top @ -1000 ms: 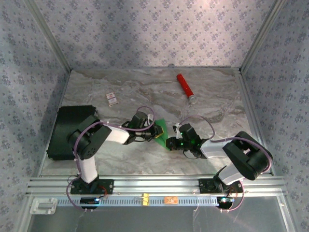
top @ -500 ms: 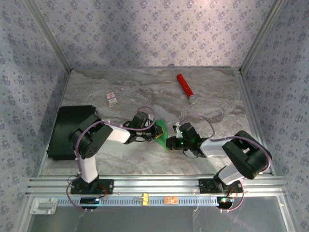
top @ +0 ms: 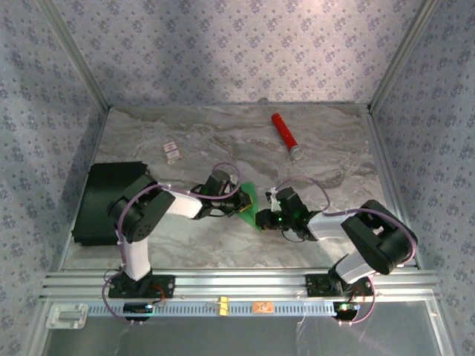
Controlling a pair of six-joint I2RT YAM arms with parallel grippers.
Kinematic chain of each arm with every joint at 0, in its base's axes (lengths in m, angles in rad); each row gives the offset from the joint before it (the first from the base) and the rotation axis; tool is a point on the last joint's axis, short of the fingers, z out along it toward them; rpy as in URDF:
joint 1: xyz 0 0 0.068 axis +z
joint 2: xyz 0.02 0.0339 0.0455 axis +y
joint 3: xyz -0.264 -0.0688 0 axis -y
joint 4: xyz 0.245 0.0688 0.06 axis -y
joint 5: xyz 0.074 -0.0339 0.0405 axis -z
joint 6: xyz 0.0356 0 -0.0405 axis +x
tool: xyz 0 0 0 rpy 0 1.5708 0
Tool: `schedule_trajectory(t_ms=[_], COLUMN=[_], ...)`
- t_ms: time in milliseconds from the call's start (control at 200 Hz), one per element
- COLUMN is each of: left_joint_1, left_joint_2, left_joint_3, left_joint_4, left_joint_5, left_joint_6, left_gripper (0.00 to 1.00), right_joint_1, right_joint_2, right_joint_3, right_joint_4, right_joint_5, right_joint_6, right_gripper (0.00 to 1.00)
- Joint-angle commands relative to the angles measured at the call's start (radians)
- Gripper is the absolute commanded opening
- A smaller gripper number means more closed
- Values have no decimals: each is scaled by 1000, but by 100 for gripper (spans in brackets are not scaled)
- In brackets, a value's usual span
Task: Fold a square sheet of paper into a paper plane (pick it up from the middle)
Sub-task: Fourth fold the wing at the center of the table.
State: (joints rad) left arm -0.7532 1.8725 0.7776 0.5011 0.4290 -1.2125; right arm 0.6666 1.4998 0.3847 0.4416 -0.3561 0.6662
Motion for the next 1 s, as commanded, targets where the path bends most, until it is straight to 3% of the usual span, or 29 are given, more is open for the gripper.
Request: schedule_trajectory(t_ms=[0,994], left_joint_1=[-3,3], left_joint_2=[20,52], left_joint_3=[25,23], left_joint_4=[-38,-113], left_joint_5=[-19,-50], left_joint_6=[26,34], left_gripper=[9,7], right_joint_1=[1,-8], right_joint_2=[50,17], right_joint_3=[-3,15], right_joint_4=[-107,-143], right_joint_5=[20,-19], right_joint_6=[3,22], right_gripper=[7,9])
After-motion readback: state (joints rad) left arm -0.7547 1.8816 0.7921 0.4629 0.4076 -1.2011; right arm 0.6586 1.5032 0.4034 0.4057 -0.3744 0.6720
